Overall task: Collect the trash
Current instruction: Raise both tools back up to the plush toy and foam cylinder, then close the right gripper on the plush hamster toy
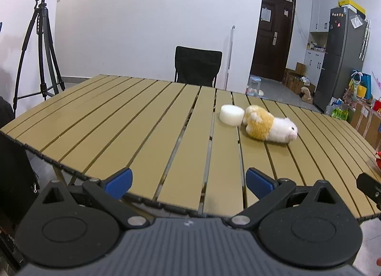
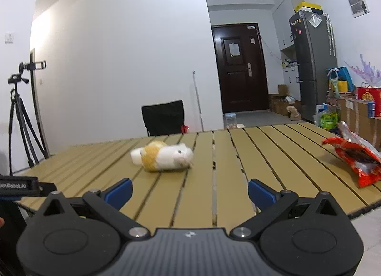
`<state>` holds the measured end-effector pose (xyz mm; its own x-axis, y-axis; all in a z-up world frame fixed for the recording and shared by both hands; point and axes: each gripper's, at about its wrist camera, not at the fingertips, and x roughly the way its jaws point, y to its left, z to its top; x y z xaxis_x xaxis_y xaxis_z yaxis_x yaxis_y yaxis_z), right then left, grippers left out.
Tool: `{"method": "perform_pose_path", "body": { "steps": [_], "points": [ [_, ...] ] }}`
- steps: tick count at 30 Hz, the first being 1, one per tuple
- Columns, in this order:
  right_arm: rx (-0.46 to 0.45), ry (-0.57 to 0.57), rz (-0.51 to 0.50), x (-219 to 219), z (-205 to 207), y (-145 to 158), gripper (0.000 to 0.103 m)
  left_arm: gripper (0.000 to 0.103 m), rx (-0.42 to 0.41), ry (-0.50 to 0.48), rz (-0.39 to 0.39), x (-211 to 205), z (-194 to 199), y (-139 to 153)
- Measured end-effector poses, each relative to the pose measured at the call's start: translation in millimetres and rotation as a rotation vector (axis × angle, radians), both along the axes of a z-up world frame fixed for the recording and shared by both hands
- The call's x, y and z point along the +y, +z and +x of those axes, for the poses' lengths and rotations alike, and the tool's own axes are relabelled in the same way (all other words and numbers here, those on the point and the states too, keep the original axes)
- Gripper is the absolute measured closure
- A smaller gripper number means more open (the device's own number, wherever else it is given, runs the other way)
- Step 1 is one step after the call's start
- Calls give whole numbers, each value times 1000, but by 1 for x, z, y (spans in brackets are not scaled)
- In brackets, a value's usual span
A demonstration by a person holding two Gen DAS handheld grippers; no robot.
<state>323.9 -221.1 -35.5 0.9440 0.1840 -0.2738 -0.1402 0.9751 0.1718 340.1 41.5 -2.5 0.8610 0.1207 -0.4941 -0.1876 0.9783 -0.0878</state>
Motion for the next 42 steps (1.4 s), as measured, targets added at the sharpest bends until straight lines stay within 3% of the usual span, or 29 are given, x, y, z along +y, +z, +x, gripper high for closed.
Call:
{"method": "perform_pose_path", "body": {
  "steps": [10, 20, 30, 38, 42],
  "points": [
    [-19, 0, 57, 0, 42, 8, 0, 0, -21, 28, 6, 7, 33, 7],
    [21, 44, 39, 29, 107, 9, 0, 0, 1, 55, -26, 29, 78, 6],
    [94, 101, -123, 77, 194, 24, 0, 0, 0, 48, -14, 48, 128, 12],
    [303, 205, -277, 128, 283, 4, 3, 0, 24, 49, -28, 66, 151, 3],
    [395, 256, -375, 143, 299, -20, 15, 0, 36, 51, -45, 72, 156, 0]
  ]
}}
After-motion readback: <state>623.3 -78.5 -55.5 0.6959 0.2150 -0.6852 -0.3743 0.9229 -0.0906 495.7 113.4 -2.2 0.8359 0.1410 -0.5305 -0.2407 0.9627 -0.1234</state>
